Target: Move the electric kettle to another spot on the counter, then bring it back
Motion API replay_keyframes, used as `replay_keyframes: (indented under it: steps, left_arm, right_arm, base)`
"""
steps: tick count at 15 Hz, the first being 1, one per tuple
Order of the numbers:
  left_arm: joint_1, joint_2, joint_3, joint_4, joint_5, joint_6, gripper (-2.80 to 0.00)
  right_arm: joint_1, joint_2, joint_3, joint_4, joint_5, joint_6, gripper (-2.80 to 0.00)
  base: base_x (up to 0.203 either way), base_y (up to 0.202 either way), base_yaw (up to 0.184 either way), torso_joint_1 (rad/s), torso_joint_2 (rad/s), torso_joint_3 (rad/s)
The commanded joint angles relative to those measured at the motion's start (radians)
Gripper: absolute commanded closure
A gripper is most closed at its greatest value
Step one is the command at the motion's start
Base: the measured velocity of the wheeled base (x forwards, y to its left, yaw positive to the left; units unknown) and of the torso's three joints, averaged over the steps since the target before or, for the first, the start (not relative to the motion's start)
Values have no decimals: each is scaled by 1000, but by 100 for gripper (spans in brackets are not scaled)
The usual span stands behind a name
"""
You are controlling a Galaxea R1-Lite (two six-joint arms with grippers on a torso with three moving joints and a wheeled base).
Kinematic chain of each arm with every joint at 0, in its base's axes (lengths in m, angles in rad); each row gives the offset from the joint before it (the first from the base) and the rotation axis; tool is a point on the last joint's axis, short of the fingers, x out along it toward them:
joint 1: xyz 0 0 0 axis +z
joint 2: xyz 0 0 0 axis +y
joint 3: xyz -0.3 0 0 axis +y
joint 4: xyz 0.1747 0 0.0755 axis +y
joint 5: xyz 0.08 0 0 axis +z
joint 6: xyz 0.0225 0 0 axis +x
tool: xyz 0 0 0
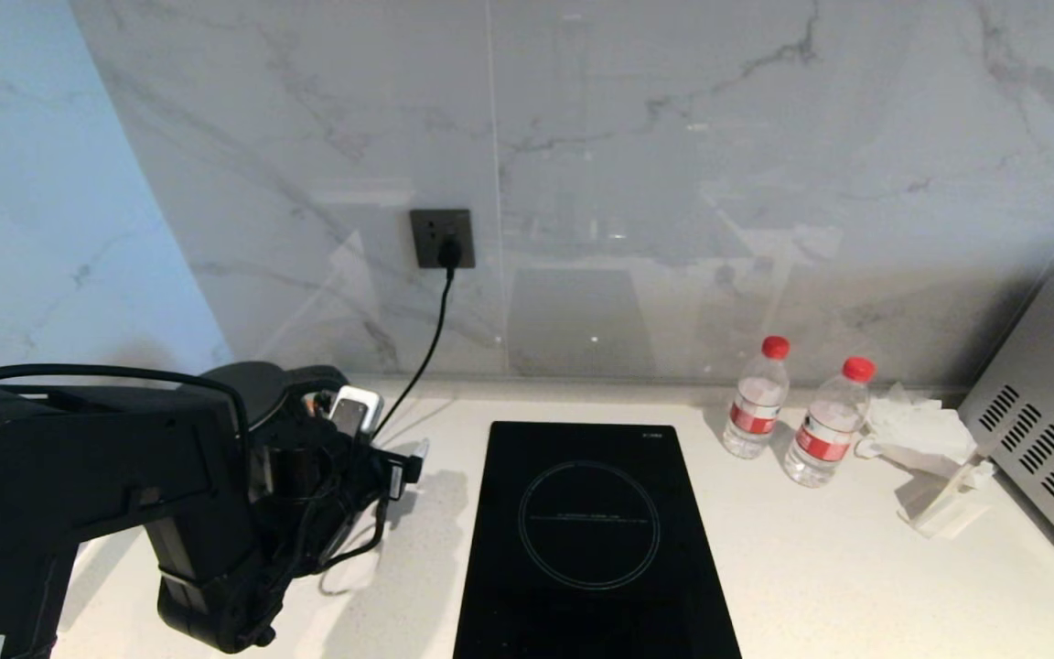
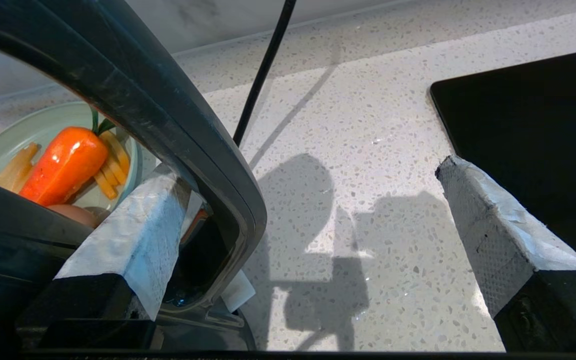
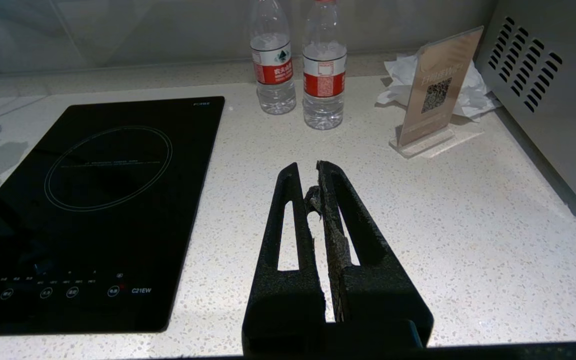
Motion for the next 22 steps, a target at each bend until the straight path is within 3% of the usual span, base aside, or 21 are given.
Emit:
replay_keyframes:
  steps: [1, 8, 10, 13, 22]
  left_arm:
    - [-1, 6, -18, -5, 2, 2, -280]
    - [1, 14, -40, -9, 31, -7, -280]
    - [-1, 11, -42, -10, 74, -53, -280]
    - [-8, 13, 6, -20, 78, -106, -280]
    - [-140, 61, 184, -69, 81, -127, -280]
  right_arm:
    - [0, 0, 0, 0, 0, 0, 0]
    - [0, 0, 0, 0, 0, 0, 0]
    - [0, 0, -1, 0, 0, 0, 0]
    - [0, 0, 0, 0, 0, 0, 0]
    - [0, 0, 0, 0, 0, 0, 0]
  base:
    - [0, 0, 0, 0, 0, 0]
    - [0, 0, 0, 0, 0, 0]
    - [0, 0, 0, 0, 0, 0]
    - [0, 0, 0, 0, 0, 0]
    - [0, 0, 0, 0, 0, 0]
